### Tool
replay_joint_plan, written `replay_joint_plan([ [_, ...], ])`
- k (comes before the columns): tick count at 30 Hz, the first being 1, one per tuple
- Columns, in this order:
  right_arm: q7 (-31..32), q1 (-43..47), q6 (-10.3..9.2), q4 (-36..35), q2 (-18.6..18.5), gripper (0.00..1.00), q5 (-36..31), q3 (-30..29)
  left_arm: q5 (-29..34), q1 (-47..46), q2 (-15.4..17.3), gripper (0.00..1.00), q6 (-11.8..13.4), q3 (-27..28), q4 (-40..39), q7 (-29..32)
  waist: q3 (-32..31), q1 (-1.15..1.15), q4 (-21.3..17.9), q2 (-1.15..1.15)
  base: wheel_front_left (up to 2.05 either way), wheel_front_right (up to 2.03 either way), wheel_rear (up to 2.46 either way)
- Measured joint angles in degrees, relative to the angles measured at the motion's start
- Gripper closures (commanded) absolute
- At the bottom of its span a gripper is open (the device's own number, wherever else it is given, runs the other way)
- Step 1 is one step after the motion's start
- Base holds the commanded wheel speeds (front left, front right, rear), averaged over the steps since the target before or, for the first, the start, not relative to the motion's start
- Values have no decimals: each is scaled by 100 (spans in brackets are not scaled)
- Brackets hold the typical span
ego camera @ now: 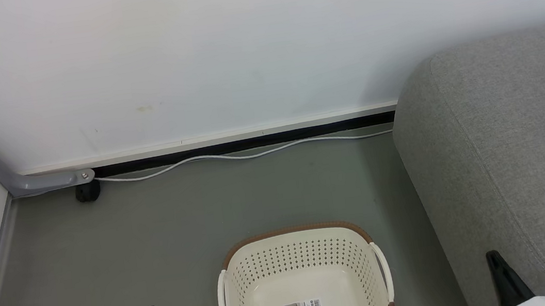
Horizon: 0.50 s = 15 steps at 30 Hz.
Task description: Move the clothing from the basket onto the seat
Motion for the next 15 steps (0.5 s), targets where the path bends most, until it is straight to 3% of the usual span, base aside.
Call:
replay_joint_plan([
  [15,218,-27,0,-116,0,100,981,-110,-971,-121,51,100,0,27,-43,209,-2,-1,-11,0,0,0,0],
])
